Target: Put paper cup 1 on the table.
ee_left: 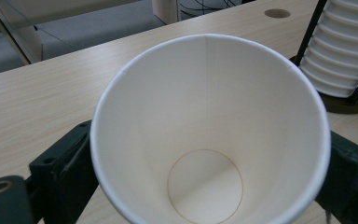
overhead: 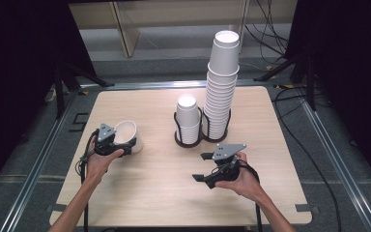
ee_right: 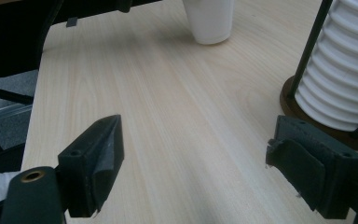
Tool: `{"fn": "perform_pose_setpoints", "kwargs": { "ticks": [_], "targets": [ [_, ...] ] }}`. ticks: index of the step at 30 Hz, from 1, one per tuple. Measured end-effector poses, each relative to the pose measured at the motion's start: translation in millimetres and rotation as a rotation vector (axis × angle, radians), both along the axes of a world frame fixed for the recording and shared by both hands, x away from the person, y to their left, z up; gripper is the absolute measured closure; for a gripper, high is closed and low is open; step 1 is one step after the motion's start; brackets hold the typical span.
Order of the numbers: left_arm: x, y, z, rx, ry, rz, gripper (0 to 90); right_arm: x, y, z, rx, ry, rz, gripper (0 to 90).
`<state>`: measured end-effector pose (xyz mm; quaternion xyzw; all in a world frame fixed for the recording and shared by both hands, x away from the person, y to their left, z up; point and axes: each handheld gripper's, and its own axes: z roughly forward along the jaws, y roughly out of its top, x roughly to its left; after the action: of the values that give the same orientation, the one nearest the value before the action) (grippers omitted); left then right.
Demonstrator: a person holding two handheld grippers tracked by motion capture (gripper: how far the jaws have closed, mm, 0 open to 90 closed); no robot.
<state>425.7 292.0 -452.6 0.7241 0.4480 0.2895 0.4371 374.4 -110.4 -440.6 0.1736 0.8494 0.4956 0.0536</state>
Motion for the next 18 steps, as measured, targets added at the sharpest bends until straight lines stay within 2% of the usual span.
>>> {"fn": "perform_pose_setpoints", "kwargs": {
  "ticks": [2,8,12,13,14,17,18],
  "targets": [
    [0.5,-0.8,-3.3,0.003,0.000,0.003,11.4,0.1,0.0,0.0,0.000,0.000,0.000,17.9],
    [0.9,0.6,-9.4,-0.019,0.000,-0.005,12.2,-0.3,0.0,0.7,0.003,-0.004,0.000,17.9],
    [-0.2,1.9,-12.6,-0.027,0.001,-0.012,12.9,0.6,-0.1,0.8,0.002,-0.026,0.009,17.9],
    [-0.7,2.7,-14.1,-0.027,0.006,-0.011,13.3,0.5,0.0,0.9,0.001,-0.023,0.012,17.9],
    [-1.6,3.3,-15.3,-0.032,0.011,-0.009,14.0,-0.9,0.2,0.9,0.002,0.003,0.004,17.9],
    [-4.1,6.4,-19.6,-0.034,0.024,-0.010,14.6,-0.7,0.4,0.2,-0.002,0.001,0.005,17.9],
    [-4.7,8.1,-21.5,-0.029,0.039,-0.019,14.7,-0.7,0.3,0.1,-0.004,0.002,0.004,17.8]
  ]
}}
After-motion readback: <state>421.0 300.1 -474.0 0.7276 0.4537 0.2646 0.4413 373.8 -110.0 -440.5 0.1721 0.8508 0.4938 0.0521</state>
